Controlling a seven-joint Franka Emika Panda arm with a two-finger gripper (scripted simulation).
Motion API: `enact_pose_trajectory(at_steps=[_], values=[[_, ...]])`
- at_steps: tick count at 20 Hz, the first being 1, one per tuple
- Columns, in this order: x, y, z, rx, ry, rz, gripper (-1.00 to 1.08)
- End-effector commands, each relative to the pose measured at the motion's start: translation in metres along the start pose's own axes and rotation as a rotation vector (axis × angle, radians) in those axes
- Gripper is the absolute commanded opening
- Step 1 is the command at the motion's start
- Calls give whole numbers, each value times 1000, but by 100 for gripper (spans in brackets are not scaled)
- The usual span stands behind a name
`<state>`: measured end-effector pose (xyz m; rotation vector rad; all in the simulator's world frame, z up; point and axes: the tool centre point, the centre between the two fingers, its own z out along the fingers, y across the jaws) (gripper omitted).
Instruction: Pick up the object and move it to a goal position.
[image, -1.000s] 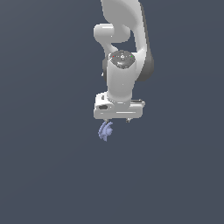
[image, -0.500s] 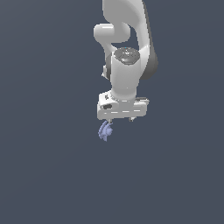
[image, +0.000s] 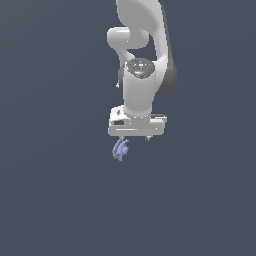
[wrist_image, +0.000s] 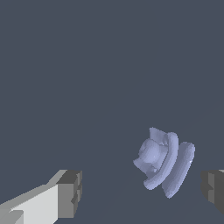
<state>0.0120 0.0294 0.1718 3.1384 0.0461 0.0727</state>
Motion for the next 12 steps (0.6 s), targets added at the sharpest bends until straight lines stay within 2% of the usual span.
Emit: enact_pose_trajectory(at_steps=[1, 12], values=[[-2, 6, 6, 1, -5, 46, 100], [-19, 46, 44, -3, -35, 349, 100]])
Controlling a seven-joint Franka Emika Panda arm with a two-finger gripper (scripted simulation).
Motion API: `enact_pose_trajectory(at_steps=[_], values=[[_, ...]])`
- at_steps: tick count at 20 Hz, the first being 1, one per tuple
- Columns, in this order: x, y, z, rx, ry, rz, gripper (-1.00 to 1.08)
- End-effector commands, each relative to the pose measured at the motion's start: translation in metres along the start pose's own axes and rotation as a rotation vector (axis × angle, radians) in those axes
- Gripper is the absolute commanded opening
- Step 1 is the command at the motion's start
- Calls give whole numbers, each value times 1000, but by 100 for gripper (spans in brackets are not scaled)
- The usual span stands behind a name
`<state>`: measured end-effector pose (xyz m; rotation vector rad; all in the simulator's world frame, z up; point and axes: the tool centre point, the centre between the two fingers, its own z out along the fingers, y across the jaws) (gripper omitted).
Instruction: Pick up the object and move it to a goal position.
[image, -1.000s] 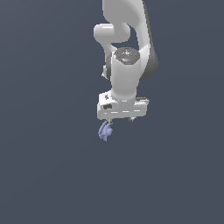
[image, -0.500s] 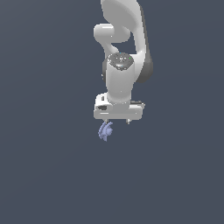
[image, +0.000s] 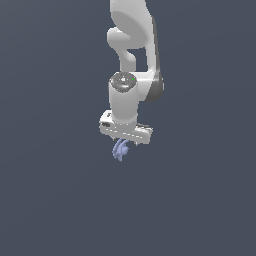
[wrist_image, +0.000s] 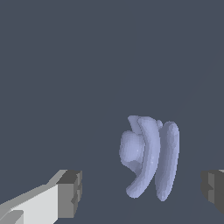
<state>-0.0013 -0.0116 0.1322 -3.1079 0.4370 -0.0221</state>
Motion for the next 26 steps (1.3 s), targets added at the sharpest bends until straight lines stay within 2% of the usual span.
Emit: enact_pose_trajectory(at_steps=[1, 9, 16, 26], values=[[-1, 8, 7, -2, -5, 61, 100], [-3, 22, 19, -6, -13, 158, 100], [-3, 22, 25, -6, -13, 157, 100], [-4, 24, 67, -6, -13, 162, 100]])
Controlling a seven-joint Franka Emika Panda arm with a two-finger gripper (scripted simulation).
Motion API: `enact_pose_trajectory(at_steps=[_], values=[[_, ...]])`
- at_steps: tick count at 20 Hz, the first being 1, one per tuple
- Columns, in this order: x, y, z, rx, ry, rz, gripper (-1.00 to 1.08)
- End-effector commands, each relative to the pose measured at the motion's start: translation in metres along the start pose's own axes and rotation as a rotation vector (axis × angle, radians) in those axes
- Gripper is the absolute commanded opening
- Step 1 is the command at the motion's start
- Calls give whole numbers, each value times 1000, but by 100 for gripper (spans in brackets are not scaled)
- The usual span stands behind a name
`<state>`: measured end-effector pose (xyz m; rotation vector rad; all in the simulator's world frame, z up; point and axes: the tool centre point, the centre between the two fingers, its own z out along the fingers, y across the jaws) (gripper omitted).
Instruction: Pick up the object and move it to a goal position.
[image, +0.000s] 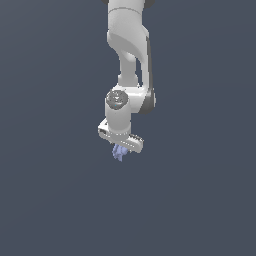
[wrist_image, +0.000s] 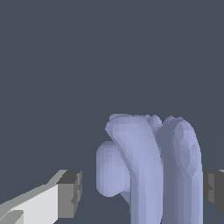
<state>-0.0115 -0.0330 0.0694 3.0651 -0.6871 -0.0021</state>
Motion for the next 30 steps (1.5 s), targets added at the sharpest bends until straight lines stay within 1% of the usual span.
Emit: enact_pose_trajectory(at_steps=[1, 3, 4, 15, 19, 24, 30], values=[[1, 0, 6, 1, 1, 1, 100], [1, -1, 6, 1, 1, 1, 100], [1, -1, 6, 1, 1, 1, -100], [2, 0, 5, 1, 2, 1, -100], [4, 3, -3, 1, 2, 1, -100], [10, 11, -27, 1, 2, 1, -100], [23, 29, -75, 1, 2, 1, -100]])
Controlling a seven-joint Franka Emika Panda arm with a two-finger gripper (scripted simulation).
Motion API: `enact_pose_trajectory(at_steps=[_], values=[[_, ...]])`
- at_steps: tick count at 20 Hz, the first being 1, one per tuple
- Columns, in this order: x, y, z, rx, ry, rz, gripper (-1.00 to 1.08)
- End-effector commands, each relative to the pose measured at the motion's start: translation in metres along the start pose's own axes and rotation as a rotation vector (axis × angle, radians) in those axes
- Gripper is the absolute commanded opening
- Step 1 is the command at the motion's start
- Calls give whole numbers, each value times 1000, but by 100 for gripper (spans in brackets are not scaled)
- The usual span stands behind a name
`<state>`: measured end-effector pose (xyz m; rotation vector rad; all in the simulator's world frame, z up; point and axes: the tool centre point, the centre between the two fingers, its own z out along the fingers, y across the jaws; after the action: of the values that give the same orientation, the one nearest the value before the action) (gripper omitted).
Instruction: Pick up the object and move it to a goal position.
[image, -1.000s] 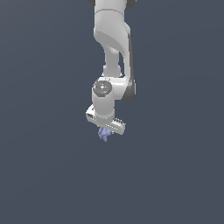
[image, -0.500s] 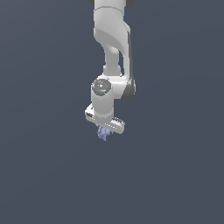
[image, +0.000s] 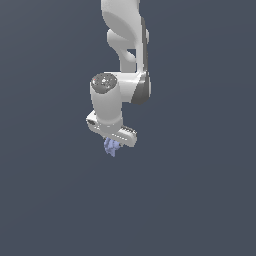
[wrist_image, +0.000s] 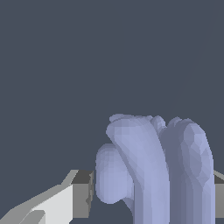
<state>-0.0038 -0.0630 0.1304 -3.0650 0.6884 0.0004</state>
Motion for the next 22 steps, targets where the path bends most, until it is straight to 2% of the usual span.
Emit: enact_pose_trajectory(at_steps=[1, 15, 22], values=[[6, 9, -24, 0, 1, 1, -100], [49, 61, -170, 0, 1, 1, -100], [68, 82, -231, 0, 0, 0, -100]])
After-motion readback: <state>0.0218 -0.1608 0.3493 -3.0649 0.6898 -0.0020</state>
